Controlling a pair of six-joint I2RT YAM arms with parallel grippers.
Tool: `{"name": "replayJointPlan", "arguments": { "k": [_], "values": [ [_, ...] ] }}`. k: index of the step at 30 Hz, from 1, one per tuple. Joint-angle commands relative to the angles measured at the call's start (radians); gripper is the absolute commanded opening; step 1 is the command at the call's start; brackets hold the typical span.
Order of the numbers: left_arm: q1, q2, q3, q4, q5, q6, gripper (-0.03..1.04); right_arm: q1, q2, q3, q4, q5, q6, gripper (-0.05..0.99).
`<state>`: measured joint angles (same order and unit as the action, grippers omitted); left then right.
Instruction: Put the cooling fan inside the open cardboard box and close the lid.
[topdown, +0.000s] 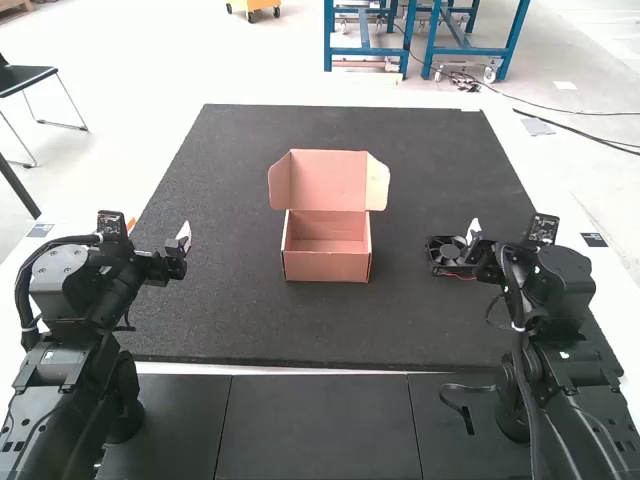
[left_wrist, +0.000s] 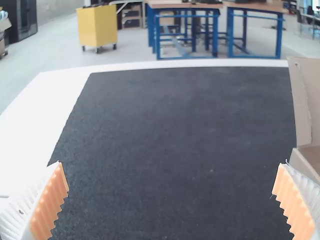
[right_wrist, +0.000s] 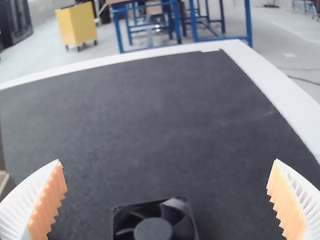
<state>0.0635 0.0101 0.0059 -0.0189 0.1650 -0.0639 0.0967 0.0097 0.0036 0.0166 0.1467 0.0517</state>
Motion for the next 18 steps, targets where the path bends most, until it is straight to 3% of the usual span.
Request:
{"name": "replayJointPlan", "arguments": {
  "k": [1,5,8,12,14,18],
  "values": [
    [0.001,-0.012,-0.006,0.008,0.005,0.012,0.97,-0.009,-0.01,-0.004,0.005,0.011,-0.004,0.91],
    [0.002,-0.012,-0.006,0.03,0.005,-0.008,0.97,-0.014,-0.01,-0.004,0.029,0.004,0.013,0.92],
    [0.002,-0.012,-0.006,0.074,-0.002,-0.037,0.97,-0.017,-0.01,-0.005,0.052,-0.032,0.014,0.92],
    [0.002,-0.012,0.005,0.192,-0.032,-0.065,0.97,-0.018,-0.01,-0.005,0.146,-0.03,0.014,0.92],
    [0.002,-0.007,0.043,0.201,-0.044,-0.07,0.97,-0.022,-0.01,0.004,0.209,-0.032,0.014,0.92],
    [-0.004,0.083,0.151,0.185,-0.059,-0.076,0.97,-0.023,0.036,0.081,0.22,-0.056,0.013,0.92]
  ]
}}
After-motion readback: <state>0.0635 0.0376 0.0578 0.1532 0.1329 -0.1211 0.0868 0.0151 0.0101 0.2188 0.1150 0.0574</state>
